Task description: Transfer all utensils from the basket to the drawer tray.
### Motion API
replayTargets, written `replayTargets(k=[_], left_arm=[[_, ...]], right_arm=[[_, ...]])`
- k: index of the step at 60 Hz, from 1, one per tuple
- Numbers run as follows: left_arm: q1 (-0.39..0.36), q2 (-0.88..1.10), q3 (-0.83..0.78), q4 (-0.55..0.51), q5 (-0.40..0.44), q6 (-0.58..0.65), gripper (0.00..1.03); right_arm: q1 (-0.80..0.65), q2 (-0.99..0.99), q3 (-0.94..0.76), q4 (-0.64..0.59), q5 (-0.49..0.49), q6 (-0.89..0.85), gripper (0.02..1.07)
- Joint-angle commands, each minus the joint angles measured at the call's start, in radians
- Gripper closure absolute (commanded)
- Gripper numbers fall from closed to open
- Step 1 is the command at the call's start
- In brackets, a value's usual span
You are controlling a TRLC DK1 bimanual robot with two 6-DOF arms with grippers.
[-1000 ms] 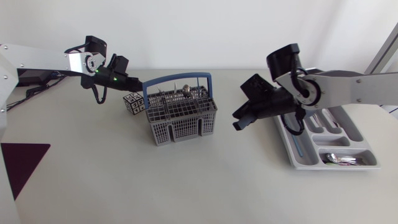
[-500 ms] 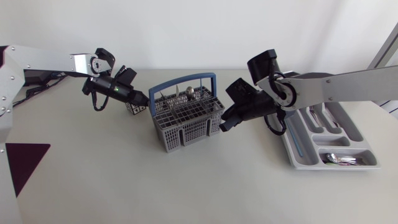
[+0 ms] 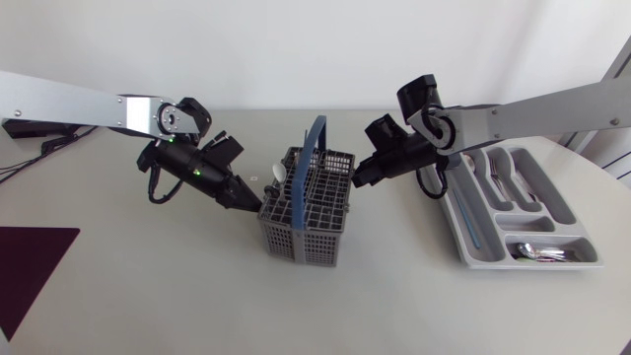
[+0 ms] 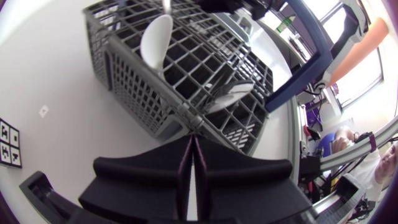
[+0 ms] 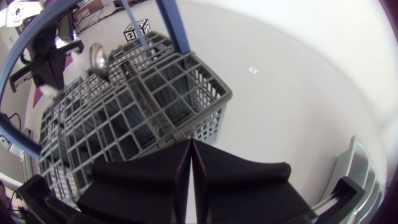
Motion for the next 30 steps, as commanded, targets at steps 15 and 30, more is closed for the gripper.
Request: replayTargets(k=[15,30], left_arm=[[-0.144,-0.173,-0.145,-0.041,0.007,0.029,1.00],[0.066,-0.224,-0.068,-0.023,0.007,-0.020,1.00]], right_arm=[[0.023,0.060,0.100,-0.049,-0.083,0.032,1.01],[-0.032,-0.182,-0.079,-0.083,-0.040,-0.020,1.01]])
